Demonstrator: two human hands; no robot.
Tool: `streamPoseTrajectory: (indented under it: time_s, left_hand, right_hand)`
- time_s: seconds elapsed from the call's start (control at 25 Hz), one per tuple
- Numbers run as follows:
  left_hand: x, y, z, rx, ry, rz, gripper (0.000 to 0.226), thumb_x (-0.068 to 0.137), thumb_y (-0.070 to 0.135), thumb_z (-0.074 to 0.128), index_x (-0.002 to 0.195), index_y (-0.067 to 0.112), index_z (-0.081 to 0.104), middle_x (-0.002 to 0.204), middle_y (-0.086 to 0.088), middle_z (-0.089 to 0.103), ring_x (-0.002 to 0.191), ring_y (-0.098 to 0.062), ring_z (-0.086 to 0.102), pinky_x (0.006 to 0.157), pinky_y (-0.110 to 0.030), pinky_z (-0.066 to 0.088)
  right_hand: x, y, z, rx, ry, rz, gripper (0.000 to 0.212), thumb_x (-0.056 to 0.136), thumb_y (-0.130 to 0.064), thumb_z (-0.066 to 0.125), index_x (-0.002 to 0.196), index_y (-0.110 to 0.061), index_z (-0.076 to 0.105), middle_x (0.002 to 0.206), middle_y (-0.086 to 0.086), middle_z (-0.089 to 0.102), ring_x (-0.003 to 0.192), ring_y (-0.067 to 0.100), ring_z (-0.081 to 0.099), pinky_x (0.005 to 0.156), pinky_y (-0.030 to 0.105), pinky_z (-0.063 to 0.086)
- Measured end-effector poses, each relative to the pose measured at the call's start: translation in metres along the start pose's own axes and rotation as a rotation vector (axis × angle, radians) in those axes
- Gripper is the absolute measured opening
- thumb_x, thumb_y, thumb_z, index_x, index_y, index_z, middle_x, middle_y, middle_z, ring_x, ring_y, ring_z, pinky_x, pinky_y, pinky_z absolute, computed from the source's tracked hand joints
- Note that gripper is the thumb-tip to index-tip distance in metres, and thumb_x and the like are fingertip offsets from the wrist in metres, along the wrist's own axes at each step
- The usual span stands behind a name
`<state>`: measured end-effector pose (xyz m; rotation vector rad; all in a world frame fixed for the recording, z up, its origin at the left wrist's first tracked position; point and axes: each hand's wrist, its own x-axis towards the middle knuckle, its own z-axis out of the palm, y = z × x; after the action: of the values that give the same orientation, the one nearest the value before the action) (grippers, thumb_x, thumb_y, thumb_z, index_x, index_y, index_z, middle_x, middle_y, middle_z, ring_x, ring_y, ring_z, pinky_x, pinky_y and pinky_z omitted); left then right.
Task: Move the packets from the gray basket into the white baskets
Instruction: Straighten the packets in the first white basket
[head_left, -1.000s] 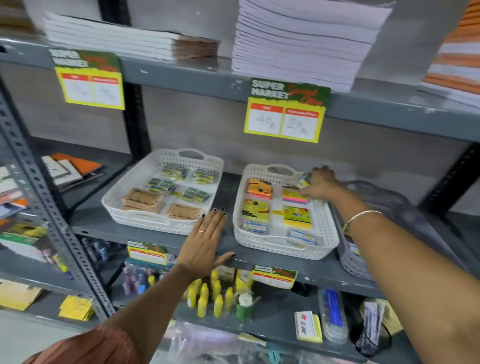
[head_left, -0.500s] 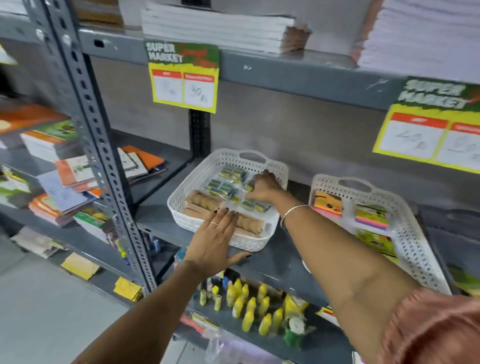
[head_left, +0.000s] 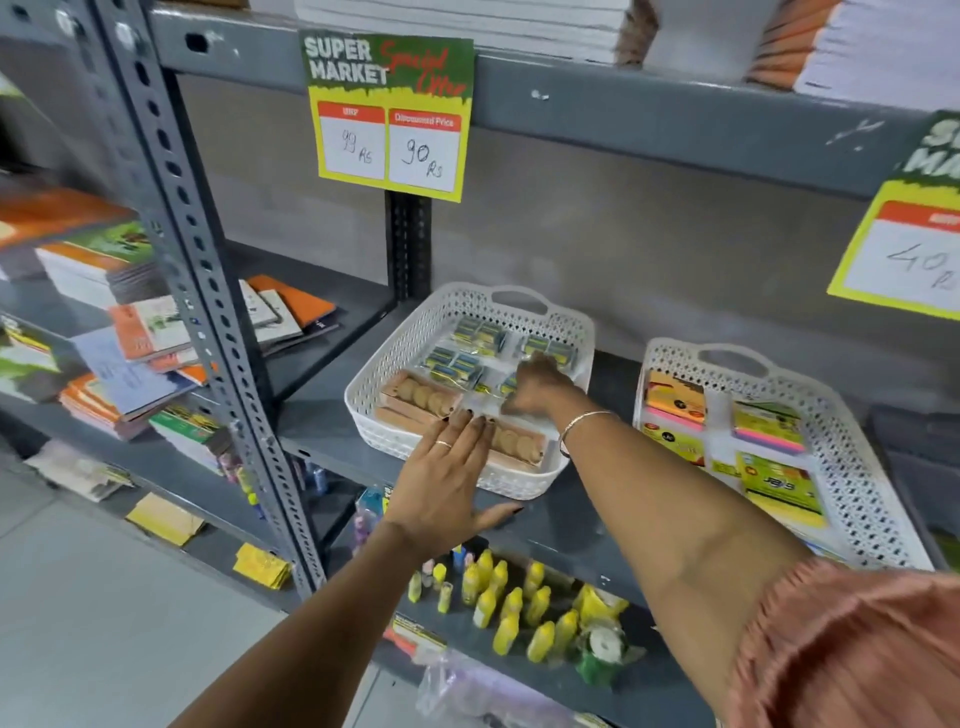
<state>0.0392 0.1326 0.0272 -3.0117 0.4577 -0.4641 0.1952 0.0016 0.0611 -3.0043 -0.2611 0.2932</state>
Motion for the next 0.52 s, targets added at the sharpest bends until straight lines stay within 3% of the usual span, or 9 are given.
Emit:
streamPoseTrajectory:
  time_s: [0.16,0.28,0.52]
  left_hand:
    - [-0.001,0.000,0.000,0.011,0.023,0.014,0.089,0.075,0.070,0.028,0.125,0.000,0.051,0.124,-0.014,0.060,0.120,-0.028,0.051,0.104,-0.039,0.021]
    - [-0.002,0.001,-0.007,0.019,-0.007,-0.008,0.092,0.081,0.071,0.015,0.123,-0.002,0.051,0.122,-0.018,0.061,0.118,-0.030,0.052,0.102,-0.039,0.022]
    - [0.011,0.033,-0.027,-0.103,0.089,-0.045,0.098,0.081,0.072,0.003,0.133,-0.004,0.037,0.137,-0.021,0.046,0.128,-0.032,0.041,0.109,-0.042,0.014]
  right_hand:
    - [-0.027,0.030,-0.033,0.091,0.246,0.023,0.056,0.089,-0.030,0.059,0.137,-0.005,0.045,0.143,0.017,0.037,0.136,0.032,0.034,0.102,0.042,0.042]
    - [-0.063,0.080,-0.053,0.130,0.412,0.141,0.047,0.090,-0.022,0.053,0.133,-0.005,0.048,0.137,0.016,0.043,0.132,0.031,0.038,0.099,0.041,0.043]
    - [-0.161,0.215,-0.057,0.082,0.449,0.548,0.040,0.092,-0.017,0.051,0.130,-0.005,0.052,0.134,0.018,0.049,0.129,0.033,0.045,0.099,0.042,0.046]
